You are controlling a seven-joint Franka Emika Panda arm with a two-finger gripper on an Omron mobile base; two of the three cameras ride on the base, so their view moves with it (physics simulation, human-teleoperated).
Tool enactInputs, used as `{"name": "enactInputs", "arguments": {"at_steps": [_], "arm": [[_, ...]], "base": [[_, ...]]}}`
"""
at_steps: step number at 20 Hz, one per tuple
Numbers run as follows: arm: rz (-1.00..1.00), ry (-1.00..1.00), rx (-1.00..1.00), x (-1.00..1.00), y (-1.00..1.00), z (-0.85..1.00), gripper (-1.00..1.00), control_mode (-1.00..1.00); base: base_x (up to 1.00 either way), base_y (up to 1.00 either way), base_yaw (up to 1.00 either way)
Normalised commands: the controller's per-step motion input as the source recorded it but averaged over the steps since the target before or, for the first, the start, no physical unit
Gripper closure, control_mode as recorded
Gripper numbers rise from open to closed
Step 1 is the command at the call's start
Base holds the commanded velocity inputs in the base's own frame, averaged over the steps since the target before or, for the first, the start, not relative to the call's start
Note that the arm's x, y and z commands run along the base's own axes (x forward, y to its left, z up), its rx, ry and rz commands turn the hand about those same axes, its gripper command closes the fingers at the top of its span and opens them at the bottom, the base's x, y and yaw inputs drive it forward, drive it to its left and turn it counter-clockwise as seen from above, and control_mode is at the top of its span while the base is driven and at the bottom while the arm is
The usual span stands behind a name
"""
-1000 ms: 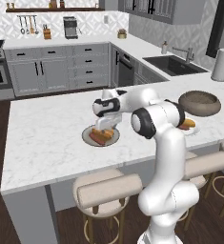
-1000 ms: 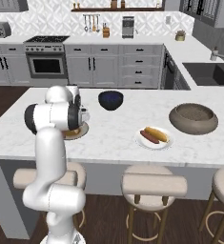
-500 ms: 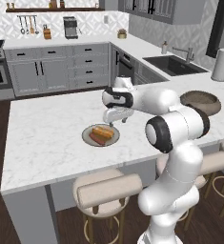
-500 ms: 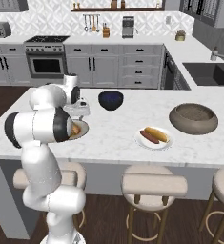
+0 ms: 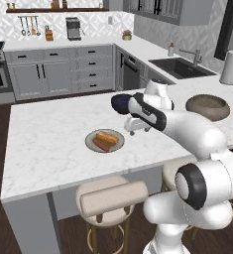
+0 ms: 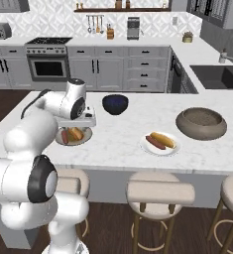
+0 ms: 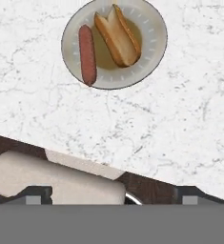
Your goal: Place one bun and one sausage from the bowl on each plate.
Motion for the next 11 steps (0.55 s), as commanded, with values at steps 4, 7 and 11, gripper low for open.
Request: {"name": "enactInputs", "arguments": {"at_steps": [4,7,11], "arm": [[-0.04,-0.08,0.01,-0.63,-0.04,1.0,-1.0,-1.0],[-0.02,-0.07,0.0,-0.54,-0.02,1.0,-1.0,-1.0],[-0.01,-0.07,0.0,-0.61,-0.02,1.0,-1.0,-1.0]], "base": [[0.0,0.0,0.0],[0.0,0.0,0.0],[0.0,0.0,0.0]]}}
